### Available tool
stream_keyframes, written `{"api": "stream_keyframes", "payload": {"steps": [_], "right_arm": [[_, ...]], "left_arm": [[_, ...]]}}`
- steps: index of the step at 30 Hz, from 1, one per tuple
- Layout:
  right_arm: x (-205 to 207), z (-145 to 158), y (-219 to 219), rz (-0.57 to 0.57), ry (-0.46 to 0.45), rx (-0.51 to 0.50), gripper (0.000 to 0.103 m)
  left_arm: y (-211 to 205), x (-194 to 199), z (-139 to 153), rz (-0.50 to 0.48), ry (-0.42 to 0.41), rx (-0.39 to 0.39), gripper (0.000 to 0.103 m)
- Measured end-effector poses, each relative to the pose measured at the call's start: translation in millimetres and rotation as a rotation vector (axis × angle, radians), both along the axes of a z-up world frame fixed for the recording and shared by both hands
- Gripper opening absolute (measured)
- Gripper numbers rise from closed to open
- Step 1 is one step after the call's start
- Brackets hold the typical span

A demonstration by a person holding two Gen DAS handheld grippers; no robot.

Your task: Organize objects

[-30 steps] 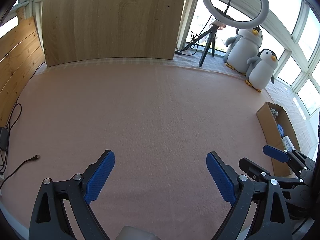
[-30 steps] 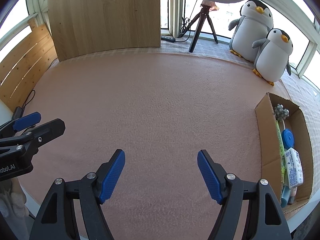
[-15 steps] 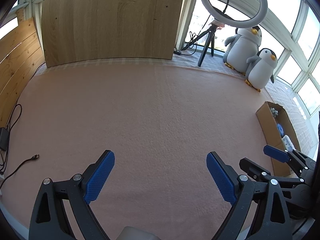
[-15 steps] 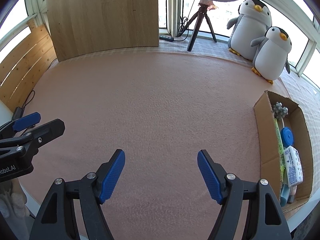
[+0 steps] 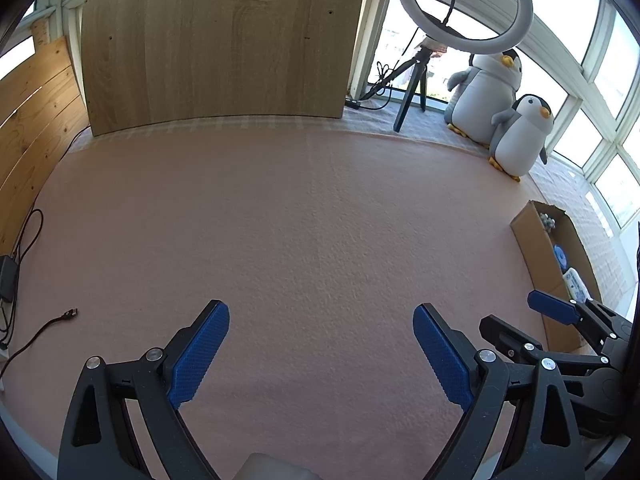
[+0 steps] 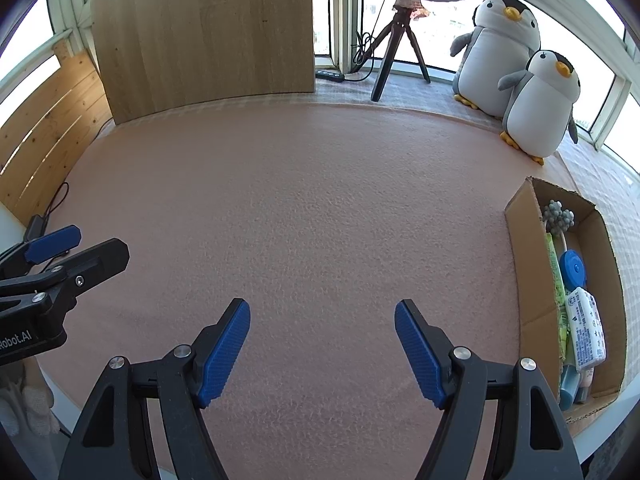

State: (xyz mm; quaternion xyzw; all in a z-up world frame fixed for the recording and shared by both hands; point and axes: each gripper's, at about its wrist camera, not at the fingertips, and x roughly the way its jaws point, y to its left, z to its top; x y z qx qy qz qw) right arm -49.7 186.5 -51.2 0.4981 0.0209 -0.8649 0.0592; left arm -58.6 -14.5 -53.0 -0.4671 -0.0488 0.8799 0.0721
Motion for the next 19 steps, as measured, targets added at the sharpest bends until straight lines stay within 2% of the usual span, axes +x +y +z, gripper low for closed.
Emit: {"api": "stream_keyframes", "payload": {"steps": [19], "right_arm": [[-6.1, -5.0, 1.2, -0.008, -0.017, 0.005, 0.071]], "left_arm": [[-0.1, -6.6, -6.6, -0.006, 0.009, -0.001, 0.096]]}}
